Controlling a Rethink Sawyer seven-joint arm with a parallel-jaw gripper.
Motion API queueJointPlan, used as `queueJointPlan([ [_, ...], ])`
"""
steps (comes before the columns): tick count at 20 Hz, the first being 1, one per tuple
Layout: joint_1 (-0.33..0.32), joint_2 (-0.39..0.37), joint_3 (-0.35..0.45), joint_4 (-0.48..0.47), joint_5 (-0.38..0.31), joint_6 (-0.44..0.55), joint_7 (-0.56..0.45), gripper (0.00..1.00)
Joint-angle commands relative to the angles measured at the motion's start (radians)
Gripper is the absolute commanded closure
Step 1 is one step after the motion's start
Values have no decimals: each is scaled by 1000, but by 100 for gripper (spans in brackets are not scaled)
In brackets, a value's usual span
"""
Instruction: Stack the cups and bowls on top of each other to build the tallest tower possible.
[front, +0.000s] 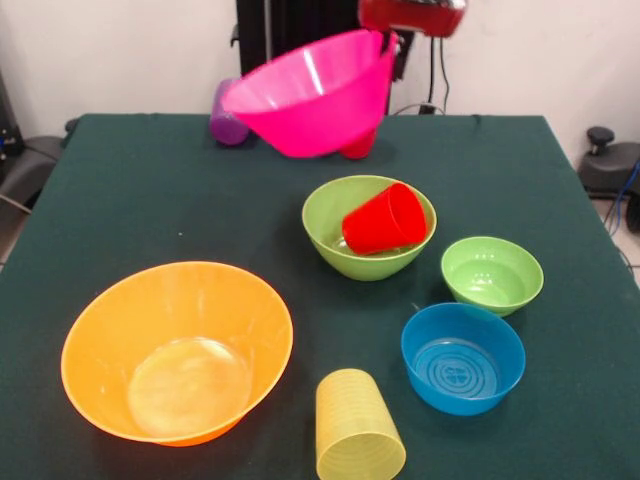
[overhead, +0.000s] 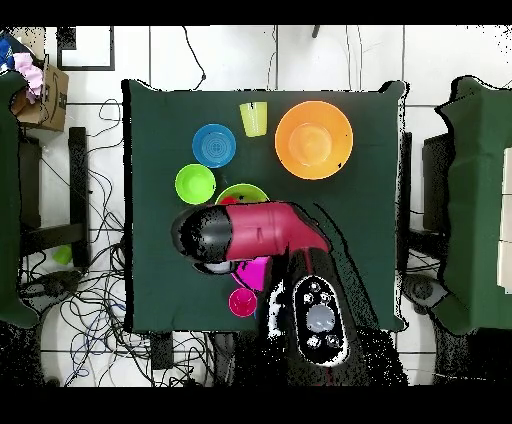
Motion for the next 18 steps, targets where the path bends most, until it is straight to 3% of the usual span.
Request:
queueJointPlan([
  [1,-111,-111,117,95,-118,128,-405,100],
  [6,-161,-93,140,98,-185,70,-406,100],
  [15,-191,63,150,20,-358,-111,-302,100],
  [18,-208,71,161,29,-379,-155,-291,100],
])
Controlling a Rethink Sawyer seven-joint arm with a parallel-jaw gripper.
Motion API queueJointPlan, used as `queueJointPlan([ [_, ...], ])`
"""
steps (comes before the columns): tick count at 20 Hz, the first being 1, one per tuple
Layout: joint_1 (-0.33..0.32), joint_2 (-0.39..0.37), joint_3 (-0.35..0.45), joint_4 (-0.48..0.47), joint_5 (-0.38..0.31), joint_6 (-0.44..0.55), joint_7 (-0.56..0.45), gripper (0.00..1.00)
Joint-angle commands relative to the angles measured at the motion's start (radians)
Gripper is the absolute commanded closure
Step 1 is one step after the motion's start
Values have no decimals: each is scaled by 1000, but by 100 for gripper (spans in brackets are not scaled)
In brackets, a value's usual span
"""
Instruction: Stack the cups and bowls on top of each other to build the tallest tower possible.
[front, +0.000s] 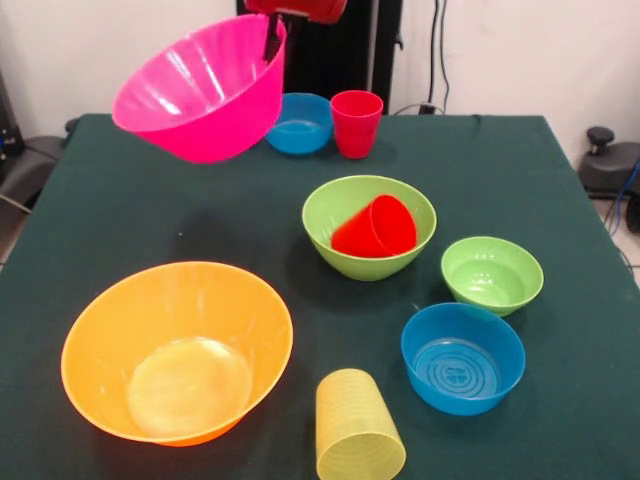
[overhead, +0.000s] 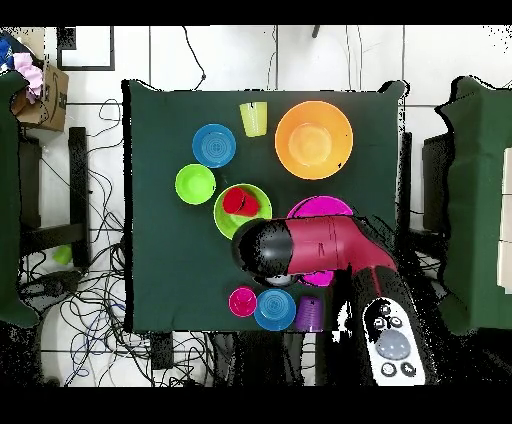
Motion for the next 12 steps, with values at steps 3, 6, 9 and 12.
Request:
queueJointPlan([
  [3,-46,111,122,6,-159,-157,-196,0],
  [6,-49,106,123,15,-168,-150,-200,0],
  [9,-44,109,119,12,-193,-156,-179,0],
  [12,-50,110,129,12,-199,-163,-167,0],
])
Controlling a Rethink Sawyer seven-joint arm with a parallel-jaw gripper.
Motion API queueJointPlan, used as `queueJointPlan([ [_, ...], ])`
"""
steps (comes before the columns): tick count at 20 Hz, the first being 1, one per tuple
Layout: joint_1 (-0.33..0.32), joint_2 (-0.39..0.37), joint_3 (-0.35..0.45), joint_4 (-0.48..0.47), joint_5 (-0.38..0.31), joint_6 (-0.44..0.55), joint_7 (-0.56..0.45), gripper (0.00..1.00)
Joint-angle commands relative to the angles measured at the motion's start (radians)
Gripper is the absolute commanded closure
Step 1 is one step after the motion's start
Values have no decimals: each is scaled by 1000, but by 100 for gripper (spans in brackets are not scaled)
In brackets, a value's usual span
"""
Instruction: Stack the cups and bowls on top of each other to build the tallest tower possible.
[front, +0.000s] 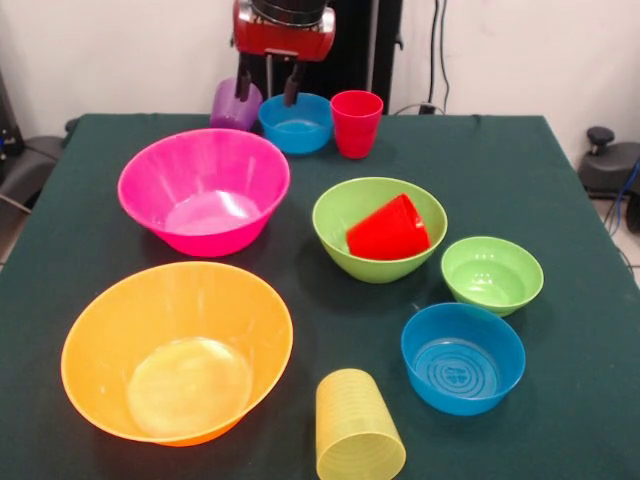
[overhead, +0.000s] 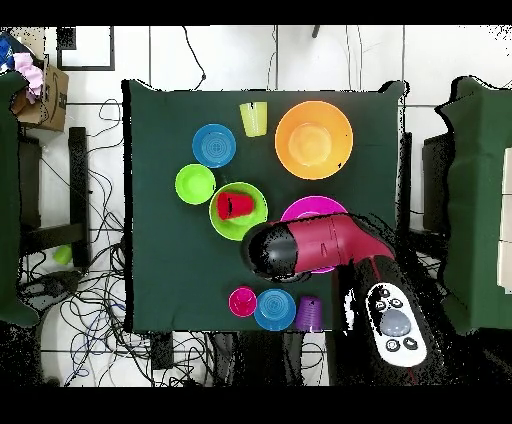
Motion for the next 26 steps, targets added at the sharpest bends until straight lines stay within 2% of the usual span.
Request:
queueJointPlan([
  [1,-2,52,85,10,-94,-63,-158,0],
  [6,11,77,92,-3,-108,-92,-115,0],
  [11,96,185,39,-84,-164,-206,45,0],
  [19,237,341,-45,-250,-120,-275,198,0],
  [26,284,373,-87,-285,-60,-285,200,0],
])
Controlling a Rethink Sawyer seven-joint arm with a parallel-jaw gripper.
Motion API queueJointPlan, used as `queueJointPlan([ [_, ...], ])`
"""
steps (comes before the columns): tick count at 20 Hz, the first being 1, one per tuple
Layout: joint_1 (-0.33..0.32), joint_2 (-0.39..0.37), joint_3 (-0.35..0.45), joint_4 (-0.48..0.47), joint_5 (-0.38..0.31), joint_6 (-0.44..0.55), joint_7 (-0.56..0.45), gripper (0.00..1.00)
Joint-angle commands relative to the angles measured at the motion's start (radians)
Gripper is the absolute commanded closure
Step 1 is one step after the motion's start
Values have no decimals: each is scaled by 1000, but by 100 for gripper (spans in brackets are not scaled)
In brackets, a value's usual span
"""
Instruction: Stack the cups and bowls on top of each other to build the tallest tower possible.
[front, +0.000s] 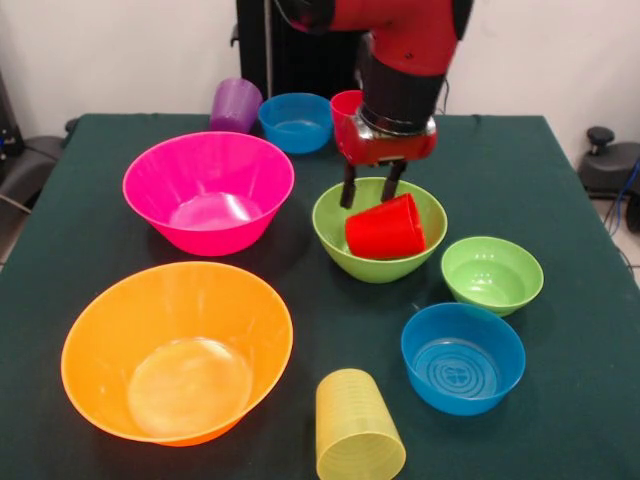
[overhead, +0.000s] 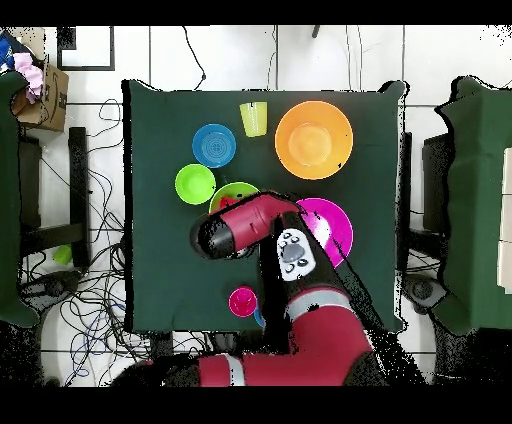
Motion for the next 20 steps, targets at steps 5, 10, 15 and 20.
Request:
queueJointPlan([
  [5,29,79,-49,-87,11,-86,148,0],
  [10,21,61,-50,-61,20,-84,128,0],
  [15,-9,-26,-2,19,87,-63,101,0],
  [20,-32,-59,43,62,149,-82,106,0],
])
